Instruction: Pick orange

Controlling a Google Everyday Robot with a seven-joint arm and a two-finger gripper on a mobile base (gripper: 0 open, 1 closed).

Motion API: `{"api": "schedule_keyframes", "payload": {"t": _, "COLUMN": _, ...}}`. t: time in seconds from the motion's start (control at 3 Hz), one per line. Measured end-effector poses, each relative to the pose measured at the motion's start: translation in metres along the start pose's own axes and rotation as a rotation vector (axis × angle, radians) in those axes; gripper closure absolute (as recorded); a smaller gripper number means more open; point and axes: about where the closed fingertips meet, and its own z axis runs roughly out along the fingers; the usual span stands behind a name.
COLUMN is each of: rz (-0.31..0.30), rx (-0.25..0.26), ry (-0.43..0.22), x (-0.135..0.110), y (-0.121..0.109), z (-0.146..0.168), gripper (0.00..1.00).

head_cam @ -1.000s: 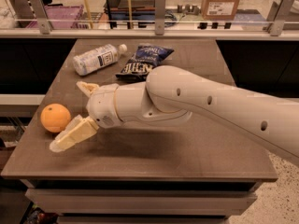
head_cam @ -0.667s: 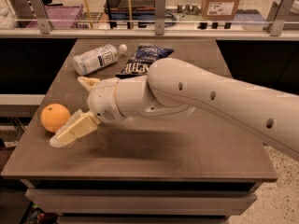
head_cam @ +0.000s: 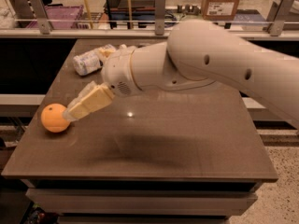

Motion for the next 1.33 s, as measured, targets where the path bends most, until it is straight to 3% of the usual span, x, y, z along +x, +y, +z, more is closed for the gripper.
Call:
{"api": "schedule_keyframes", "payload": {"t": 1.0, "rz": -0.041, "rx": 0.318, "ry": -0.009, "x": -0.048, "y": -0.08, "z": -0.11, "gripper": 0.0}}
{"api": "schedule_keyframes", "payload": {"t": 1.33, "rz": -0.035, "rx": 0.327, "ry": -0.008, "x": -0.049, "y": -0.082, "z": -0.113, "gripper": 0.0}}
